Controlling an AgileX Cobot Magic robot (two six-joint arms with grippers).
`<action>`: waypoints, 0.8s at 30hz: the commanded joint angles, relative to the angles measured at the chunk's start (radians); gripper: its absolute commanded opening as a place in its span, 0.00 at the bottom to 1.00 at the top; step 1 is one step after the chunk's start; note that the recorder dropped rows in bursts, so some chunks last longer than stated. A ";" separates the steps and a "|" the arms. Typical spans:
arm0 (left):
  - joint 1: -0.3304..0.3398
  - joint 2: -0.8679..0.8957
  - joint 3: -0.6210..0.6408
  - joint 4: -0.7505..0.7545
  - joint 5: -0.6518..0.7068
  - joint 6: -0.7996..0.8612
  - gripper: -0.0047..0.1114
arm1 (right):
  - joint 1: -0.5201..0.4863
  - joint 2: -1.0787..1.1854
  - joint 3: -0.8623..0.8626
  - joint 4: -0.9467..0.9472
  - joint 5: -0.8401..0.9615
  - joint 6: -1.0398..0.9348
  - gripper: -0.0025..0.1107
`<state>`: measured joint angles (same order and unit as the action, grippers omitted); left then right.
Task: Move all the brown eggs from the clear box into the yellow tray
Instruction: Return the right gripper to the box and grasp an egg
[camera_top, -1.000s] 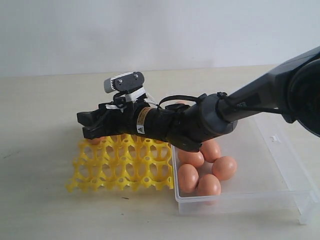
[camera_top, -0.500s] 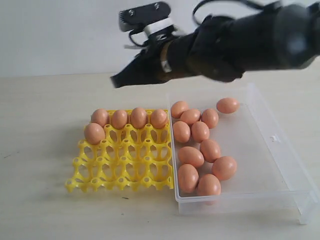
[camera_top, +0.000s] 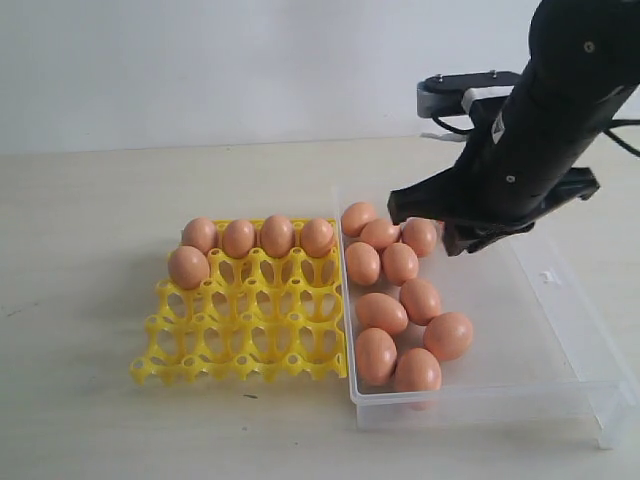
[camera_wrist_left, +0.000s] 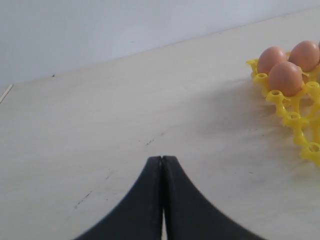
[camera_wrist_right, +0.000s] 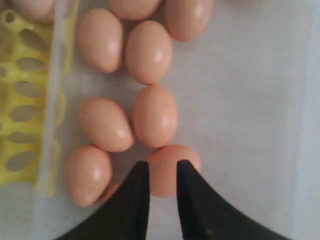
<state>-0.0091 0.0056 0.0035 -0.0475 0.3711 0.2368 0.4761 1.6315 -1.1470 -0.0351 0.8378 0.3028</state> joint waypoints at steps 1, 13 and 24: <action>-0.001 -0.006 -0.004 -0.003 -0.007 0.000 0.04 | -0.007 0.033 0.019 0.230 -0.150 -0.202 0.40; -0.001 -0.006 -0.004 -0.003 -0.007 0.000 0.04 | -0.007 0.198 0.019 -0.002 -0.233 -0.022 0.58; -0.001 -0.006 -0.004 -0.003 -0.007 0.000 0.04 | -0.014 0.258 0.012 -0.008 -0.290 -0.023 0.58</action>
<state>-0.0091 0.0056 0.0035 -0.0475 0.3711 0.2368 0.4683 1.8702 -1.1339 -0.0320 0.5643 0.2779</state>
